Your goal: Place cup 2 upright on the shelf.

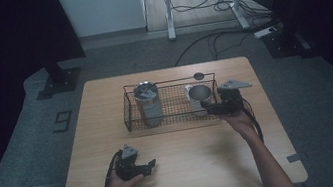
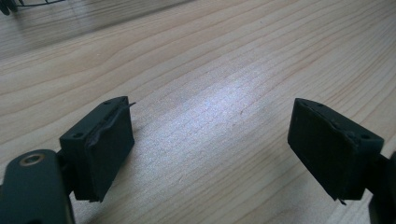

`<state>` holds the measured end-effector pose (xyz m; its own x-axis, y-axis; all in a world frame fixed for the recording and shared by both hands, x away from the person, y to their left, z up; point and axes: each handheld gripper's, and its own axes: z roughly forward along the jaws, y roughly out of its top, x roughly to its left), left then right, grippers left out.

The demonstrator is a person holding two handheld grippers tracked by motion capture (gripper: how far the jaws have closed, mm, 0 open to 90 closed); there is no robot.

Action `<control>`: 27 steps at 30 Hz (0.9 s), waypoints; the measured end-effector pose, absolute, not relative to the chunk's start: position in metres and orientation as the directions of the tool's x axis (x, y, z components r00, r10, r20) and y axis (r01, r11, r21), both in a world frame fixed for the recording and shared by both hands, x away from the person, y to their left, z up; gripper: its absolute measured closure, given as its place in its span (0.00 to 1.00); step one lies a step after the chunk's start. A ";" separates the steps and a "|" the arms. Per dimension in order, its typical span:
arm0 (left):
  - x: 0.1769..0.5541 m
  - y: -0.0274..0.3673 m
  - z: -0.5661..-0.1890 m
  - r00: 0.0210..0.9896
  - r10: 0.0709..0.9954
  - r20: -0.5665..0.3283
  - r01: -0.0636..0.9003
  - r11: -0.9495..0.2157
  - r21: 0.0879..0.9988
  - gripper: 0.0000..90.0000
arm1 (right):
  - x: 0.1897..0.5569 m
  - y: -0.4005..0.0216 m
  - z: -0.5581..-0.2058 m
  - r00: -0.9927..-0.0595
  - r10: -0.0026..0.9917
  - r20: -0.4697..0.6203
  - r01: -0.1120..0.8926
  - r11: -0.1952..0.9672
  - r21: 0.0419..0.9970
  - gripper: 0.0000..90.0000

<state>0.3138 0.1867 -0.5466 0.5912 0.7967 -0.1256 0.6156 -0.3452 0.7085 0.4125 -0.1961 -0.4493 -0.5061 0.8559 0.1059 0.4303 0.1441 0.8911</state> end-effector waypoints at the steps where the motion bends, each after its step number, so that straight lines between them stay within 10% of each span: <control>1: 0.314 0.187 -0.547 0.591 0.797 -0.127 0.616 -0.344 0.708 0.16 | 0.408 -0.197 -0.450 -0.511 0.854 0.103 0.425 0.147 0.893 0.13; 27: 0.314 0.187 -0.547 0.592 0.796 -0.126 0.616 -0.346 0.708 0.16 | 0.323 -0.241 -0.514 -0.511 0.847 0.146 0.475 0.138 0.869 0.15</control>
<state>0.3138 0.1872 -0.5466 0.5918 0.7961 -0.1264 0.6161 -0.3456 0.7078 0.3230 -0.2412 -0.5137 -0.5115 0.8468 0.1458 0.4755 0.1376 0.8689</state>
